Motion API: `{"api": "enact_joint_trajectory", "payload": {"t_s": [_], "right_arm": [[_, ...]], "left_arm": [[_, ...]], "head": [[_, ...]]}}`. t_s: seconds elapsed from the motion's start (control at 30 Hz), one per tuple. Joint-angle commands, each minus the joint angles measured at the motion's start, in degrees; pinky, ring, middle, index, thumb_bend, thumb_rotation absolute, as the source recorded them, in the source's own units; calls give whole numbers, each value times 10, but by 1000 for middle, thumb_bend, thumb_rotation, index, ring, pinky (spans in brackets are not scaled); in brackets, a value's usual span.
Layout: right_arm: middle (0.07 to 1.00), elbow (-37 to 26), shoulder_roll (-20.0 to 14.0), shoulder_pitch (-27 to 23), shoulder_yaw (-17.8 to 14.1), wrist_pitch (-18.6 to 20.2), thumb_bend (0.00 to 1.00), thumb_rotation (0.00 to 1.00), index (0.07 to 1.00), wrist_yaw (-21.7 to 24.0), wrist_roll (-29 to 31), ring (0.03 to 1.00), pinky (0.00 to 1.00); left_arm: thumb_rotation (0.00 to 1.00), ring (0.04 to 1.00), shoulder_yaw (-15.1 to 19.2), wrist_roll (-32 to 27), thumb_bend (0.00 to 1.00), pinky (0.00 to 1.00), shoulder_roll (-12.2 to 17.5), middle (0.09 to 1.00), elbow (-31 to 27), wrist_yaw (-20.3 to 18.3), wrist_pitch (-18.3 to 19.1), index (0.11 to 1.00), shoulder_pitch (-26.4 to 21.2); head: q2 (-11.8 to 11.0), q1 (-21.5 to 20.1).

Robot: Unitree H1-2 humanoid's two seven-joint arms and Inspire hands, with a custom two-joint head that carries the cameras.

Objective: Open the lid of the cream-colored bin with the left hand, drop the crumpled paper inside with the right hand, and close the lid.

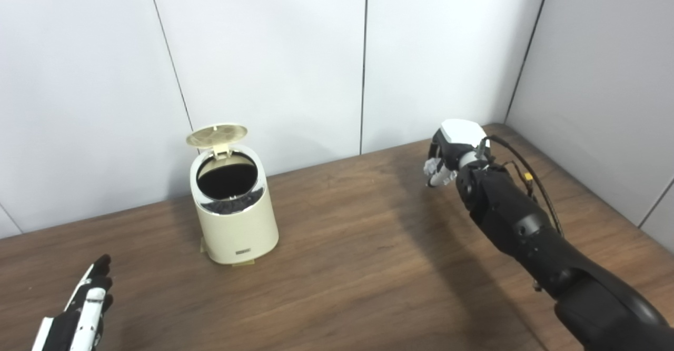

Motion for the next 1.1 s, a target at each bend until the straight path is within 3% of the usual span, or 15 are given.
{"api": "enact_joint_trajectory", "payload": {"t_s": [0.0,0.17,0.23,0.33,0.37,0.43,0.5,0.63,0.7,0.8,0.83,0.93,1.07], "right_arm": [[533,-6,-13,-30,-3,-1,517,0,467,-21,-3,413,458],[536,-15,-13,-24,-6,-6,515,0,480,-27,8,404,434],[528,-18,-14,-20,-7,-10,502,0,484,-32,11,411,358],[528,-37,-15,-13,-12,-20,498,0,484,-37,23,415,332],[544,-50,-16,-11,-13,-22,498,0,467,-33,26,428,359],[562,-89,-20,-8,-13,-19,507,0,435,-16,29,466,547],[557,-124,-23,-7,-13,-10,512,0,438,3,28,465,535],[500,-198,-32,4,-23,-31,498,0,509,15,37,393,320],[492,-242,-30,7,-26,-22,495,0,516,30,36,383,303],[511,-292,-24,8,-28,-15,502,0,487,43,27,413,411],[514,-303,-23,9,-28,-28,503,0,481,42,32,422,424],[523,-337,-19,10,-24,-56,499,0,490,42,36,410,345],[534,-388,-2,5,-21,-57,498,0,494,59,31,404,345]], "left_arm": [[894,1000,1,-1,374,1000,6,1000,-17,2,-7,1000,-23],[896,1000,4,-6,389,1000,6,1000,-15,0,-4,1000,-27],[894,1000,8,-10,384,1000,6,1000,-17,0,-3,1000,-28],[881,1000,10,-7,387,1000,6,1000,-18,3,-1,1000,-29],[879,1000,8,-2,384,1000,8,1000,-19,2,-2,1000,-28],[884,1000,5,4,388,1000,10,1000,-18,1,-5,1000,-25],[862,1000,4,5,400,1000,9,1000,-16,0,-9,1000,-23],[828,1000,-3,15,410,1000,7,1000,-10,1,-13,994,-19],[818,1000,-6,17,409,1000,8,1000,-3,0,-20,991,-17],[802,1000,-11,23,457,1000,9,1000,8,1,-31,990,-13],[812,1000,-14,29,472,1000,9,1000,11,3,-34,989,-11],[845,992,-21,44,511,980,5,996,19,7,-46,985,-4],[882,987,-32,59,530,949,1,986,20,10,-56,978,5]], "head": [[0,1],[0,1],[0,5],[1,19],[2,24],[4,44],[5,56],[7,101],[7,118],[5,154],[4,169],[3,199],[2,225]]}}
